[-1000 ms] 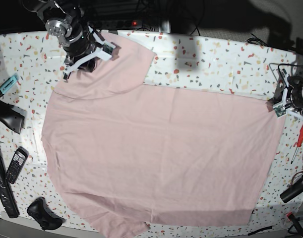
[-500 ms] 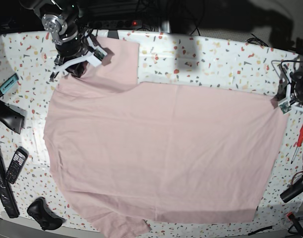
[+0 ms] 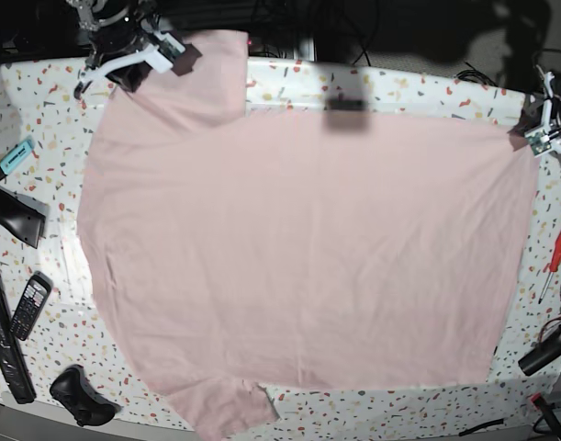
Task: Fold the T-shirt properly
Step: 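Move the right gripper to the sleeve and grasp the shirt shoulder, then lift the shirt edges with both grippers and fold them inward, then release the fabric and raise both grippers away from the shirt, then lower both grippers to the shirt's side edges near the hem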
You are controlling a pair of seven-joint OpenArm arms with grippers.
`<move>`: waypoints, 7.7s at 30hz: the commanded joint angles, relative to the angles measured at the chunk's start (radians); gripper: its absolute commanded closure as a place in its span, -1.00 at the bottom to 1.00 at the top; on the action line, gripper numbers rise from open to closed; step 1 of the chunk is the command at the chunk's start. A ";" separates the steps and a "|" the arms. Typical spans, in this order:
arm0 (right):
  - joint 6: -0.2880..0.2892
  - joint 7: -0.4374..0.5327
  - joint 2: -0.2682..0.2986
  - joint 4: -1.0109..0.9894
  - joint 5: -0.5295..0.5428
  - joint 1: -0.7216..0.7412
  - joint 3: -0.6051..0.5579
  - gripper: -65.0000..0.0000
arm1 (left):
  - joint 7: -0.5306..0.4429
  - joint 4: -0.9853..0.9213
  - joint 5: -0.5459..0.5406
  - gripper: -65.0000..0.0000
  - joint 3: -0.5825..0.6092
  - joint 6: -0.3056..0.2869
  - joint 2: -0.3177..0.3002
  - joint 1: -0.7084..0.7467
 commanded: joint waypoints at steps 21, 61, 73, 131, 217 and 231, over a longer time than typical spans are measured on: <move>-0.027 -0.076 0.011 0.156 -0.096 -0.177 0.014 1.00 | 0.037 0.068 0.073 1.00 -0.121 0.008 -0.051 0.138; 0.019 0.010 -0.225 0.170 0.249 0.292 0.157 1.00 | -0.296 -0.159 0.044 1.00 -0.118 0.119 0.023 -0.223; 0.018 0.015 -0.227 -0.122 0.309 0.458 0.157 1.00 | -0.367 -0.197 0.047 1.00 -0.111 0.112 0.064 -0.276; -0.060 -0.040 -0.227 -0.208 0.337 0.668 0.177 0.34 | -0.219 -0.545 -0.130 0.34 0.109 0.228 0.109 -0.613; 0.056 -0.017 -0.349 0.101 0.647 0.338 0.564 0.68 | -0.019 0.119 -0.174 0.55 -0.214 0.333 0.352 -0.035; 0.075 0.066 -0.347 -0.200 0.758 0.653 0.563 0.13 | -0.015 -0.312 -0.321 0.51 -0.206 0.233 0.352 -0.487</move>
